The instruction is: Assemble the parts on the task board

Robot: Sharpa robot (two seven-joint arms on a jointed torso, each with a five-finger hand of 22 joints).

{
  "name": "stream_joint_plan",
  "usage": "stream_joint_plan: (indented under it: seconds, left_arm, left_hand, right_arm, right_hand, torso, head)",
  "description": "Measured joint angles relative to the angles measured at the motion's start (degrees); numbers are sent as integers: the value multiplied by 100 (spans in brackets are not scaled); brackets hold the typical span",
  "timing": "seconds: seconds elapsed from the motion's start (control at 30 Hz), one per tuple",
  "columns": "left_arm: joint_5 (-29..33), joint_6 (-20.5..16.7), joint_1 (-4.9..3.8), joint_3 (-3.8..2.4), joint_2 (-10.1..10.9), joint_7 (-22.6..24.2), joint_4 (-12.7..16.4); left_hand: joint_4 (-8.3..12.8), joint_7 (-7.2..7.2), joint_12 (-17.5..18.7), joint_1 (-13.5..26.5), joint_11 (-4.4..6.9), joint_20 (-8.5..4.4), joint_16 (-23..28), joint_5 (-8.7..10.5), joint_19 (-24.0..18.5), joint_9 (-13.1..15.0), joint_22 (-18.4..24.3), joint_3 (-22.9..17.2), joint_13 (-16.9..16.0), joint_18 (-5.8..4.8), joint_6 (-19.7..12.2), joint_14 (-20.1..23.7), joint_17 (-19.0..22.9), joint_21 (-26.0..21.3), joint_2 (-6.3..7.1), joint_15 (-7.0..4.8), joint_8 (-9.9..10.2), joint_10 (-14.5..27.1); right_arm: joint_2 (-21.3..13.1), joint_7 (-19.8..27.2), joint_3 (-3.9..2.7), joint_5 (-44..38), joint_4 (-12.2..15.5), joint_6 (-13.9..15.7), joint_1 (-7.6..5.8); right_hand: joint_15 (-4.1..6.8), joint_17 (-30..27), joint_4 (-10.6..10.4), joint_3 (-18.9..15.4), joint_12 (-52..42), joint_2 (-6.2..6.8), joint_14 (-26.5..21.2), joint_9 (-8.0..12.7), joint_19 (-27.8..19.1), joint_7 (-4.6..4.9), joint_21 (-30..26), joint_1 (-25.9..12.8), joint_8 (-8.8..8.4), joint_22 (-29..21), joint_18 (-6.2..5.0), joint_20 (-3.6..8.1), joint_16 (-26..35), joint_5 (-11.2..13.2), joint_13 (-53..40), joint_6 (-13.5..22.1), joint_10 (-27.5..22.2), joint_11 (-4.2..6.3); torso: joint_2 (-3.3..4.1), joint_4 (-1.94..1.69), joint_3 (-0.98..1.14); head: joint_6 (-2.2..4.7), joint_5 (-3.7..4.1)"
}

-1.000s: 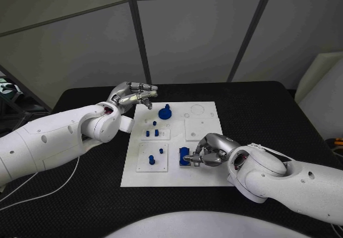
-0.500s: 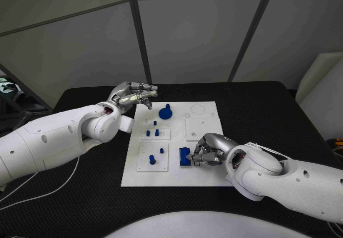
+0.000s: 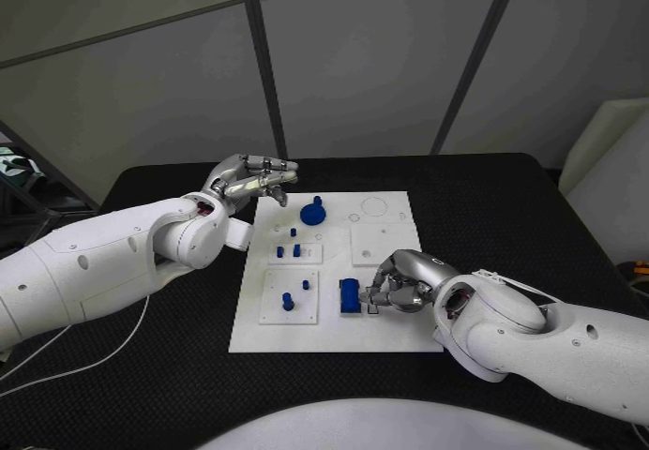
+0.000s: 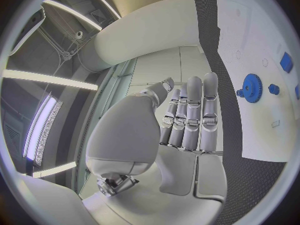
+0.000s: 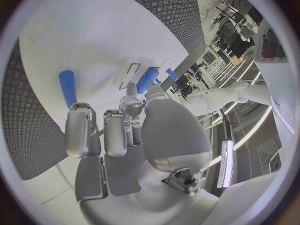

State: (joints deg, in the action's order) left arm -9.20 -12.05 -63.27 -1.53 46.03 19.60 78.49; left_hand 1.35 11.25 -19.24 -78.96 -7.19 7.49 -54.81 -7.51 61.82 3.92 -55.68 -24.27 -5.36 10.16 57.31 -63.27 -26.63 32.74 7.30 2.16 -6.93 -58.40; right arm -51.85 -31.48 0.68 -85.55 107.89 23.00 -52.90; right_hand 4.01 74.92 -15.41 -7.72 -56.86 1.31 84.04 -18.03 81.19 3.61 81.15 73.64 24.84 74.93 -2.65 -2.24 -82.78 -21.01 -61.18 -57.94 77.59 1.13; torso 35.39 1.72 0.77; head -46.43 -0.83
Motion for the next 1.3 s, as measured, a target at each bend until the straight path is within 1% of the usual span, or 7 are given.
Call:
stream_joint_plan:
  seconds: [0.23, 0.33, 0.5, 0.73, 0.93, 1.03, 1.3]
  left_arm:
    - [0, 1, 6, 0, 15, -3, -6]
    - [0, 1, 10, 0, 16, -4, -8]
    - [0, 1, 18, 2, 16, -4, -7]
    - [0, 1, 33, 1, 14, -4, 3]
    - [0, 2, 50, 1, 20, -4, 6]
    - [0, 3, 54, 1, 20, -4, 8]
    - [0, 5, 59, 1, 25, -4, 14]
  left_hand:
    - [0, 0, 0, 0, 0, 0, 0, 0, 0, 0, 0, 0, 0, -1, 0, 0, 0, 0, 0, 0, 0, 0]
    - [0, 0, 0, 0, 0, 0, 0, 0, 0, 0, -1, 0, 0, 0, 0, 0, 0, 0, 0, 0, 0, 0]
    - [0, 0, 0, 0, 0, 0, 0, 0, 0, 0, -1, 0, 0, 0, 0, 0, 0, 0, 0, 0, 0, -1]
    - [0, 0, 0, 0, 0, 0, 0, 0, 0, 0, -1, 0, 0, 0, 0, 0, -1, 0, 0, 0, 0, -1]
    - [0, 0, 0, 0, 0, 0, 0, 0, 0, 0, -1, 0, 0, 0, 0, 0, -1, 0, 0, 0, 0, -1]
    - [0, 0, 0, 0, 0, 0, 0, 0, 0, 0, -1, 0, 0, 0, 0, 0, -1, 0, 0, 0, 0, -1]
    - [0, 0, 0, 0, 0, 0, 0, 0, 0, 0, -1, 0, 0, 0, 0, 0, -1, 0, 0, 0, 0, -1]
  right_arm:
    - [-578, 311, -11, 160, 297, 395, -3]
    - [-793, 373, -15, 239, 369, 459, -8]
    - [-1038, 389, -16, 281, 325, 439, -9]
    - [-1075, 362, -16, 100, 179, 281, -6]
    - [-1015, 268, -14, -194, 89, 106, -2]
    - [-951, 213, -14, -302, 29, 15, -1]
    - [-742, 101, -12, -467, -131, -254, 1]
  right_hand:
    - [0, 0, 39, -39, -323, 7, 0, 73, -21, 109, 0, 188, -160, 0, 0, -21, 12, -45, -304, 250, 113, -137]
    - [0, 0, 56, -56, -407, 15, 0, 79, -18, 120, 0, 279, -160, 0, 0, -24, 12, -45, -388, 261, 111, -135]
    - [-22, -1, 95, -95, -439, 54, -22, 92, 1, 120, 0, 393, -193, 0, 0, -43, 12, -44, -432, 261, 111, -135]
    - [-22, -1, 78, -144, -441, 90, -22, 102, 1, 110, 0, 429, -211, -1, 1, -43, 12, -44, -441, 208, 111, -135]
    - [-22, -1, -18, -271, -441, 94, -22, 113, -14, 91, 0, 433, -223, -1, 0, -58, 12, 6, -426, 146, 111, -135]
    - [-22, -1, -50, -304, -422, 121, -22, 113, -19, 111, 0, 405, -223, -1, 0, -63, 12, 31, -427, 126, 111, -134]
    - [-22, -2, -66, -319, -414, 124, -22, 112, -19, 111, 0, 402, -244, -2, 0, -63, 12, 33, -406, 126, 111, -134]
  torso:
    - [-7, 14, 1]
    - [-7, 18, -1]
    - [-7, 38, -4]
    - [-7, 65, -2]
    - [-8, 62, -4]
    - [-10, 51, -7]
    - [-10, 39, -10]
  head:
    - [42, 37]
    - [61, 68]
    - [71, 152]
    - [70, 228]
    - [47, 258]
    - [42, 270]
    - [19, 258]
